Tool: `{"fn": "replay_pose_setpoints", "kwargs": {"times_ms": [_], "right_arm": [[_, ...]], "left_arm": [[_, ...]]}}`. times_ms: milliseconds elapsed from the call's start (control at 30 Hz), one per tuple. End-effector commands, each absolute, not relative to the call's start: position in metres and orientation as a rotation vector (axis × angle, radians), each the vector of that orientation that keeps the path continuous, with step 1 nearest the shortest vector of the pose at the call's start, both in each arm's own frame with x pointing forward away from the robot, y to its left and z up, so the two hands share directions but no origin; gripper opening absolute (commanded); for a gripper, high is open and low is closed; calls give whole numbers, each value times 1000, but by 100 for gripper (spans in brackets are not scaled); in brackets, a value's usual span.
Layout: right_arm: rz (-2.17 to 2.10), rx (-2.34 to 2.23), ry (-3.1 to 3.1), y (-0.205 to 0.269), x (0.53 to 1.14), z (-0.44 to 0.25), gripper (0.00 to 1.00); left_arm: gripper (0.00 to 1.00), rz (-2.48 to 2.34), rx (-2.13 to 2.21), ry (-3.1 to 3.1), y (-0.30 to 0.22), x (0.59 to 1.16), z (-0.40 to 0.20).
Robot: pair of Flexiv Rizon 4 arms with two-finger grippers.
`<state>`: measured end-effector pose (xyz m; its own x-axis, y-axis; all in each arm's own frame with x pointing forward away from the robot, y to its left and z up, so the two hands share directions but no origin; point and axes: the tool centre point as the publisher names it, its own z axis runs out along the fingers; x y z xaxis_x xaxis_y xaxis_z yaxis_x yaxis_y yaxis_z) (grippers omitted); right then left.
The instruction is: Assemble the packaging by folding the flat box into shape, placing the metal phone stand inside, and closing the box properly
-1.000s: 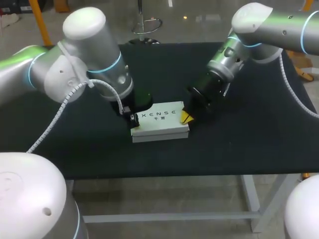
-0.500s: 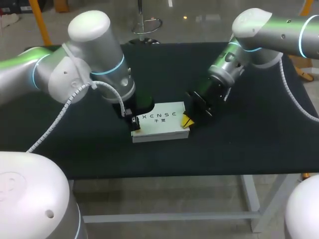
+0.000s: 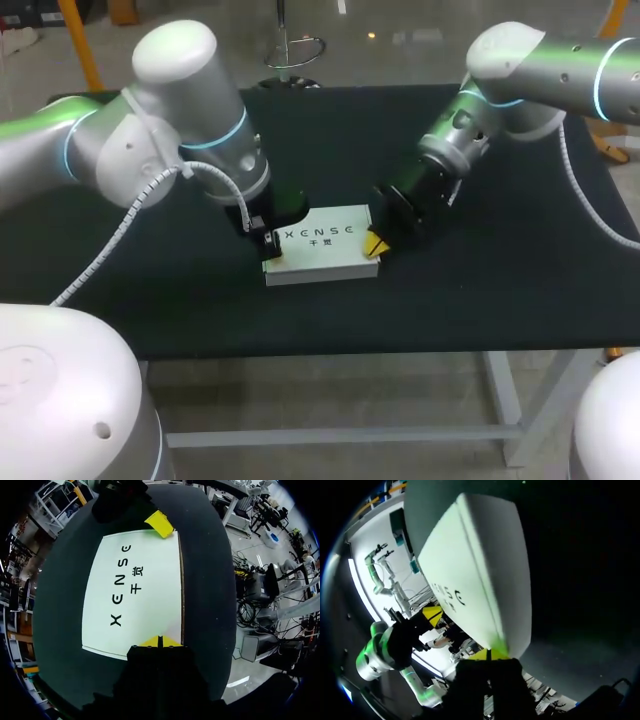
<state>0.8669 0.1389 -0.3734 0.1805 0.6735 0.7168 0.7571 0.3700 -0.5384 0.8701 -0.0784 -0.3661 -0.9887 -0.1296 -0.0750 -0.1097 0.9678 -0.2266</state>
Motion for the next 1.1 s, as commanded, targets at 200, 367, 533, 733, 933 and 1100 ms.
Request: {"fn": "replay_pose_setpoints", "kwargs": {"times_ms": [200, 367, 533, 733, 933, 1100], "right_arm": [[-127, -1353, -1566, 141, 861, -360, 0], [-107, -1359, -1538, 139, 864, -373, 0], [-89, -1366, -1511, 136, 867, -384, 0], [-125, -1368, -1546, 133, 863, -366, 0], [-205, -1374, -1640, 127, 859, -335, 0], [-312, -1375, -1810, 116, 857, -311, 74]], "left_arm": [[0, -330, -166, 3006, -79, 864, -359], [0, -345, -174, 3045, -78, 867, -371], [0, -362, -186, 3065, -77, 866, -378], [0, -369, -202, 3034, -76, 859, -366], [44, -370, -256, 3019, -83, 852, -336], [100, -339, -411, 3061, -92, 846, -319]]}}
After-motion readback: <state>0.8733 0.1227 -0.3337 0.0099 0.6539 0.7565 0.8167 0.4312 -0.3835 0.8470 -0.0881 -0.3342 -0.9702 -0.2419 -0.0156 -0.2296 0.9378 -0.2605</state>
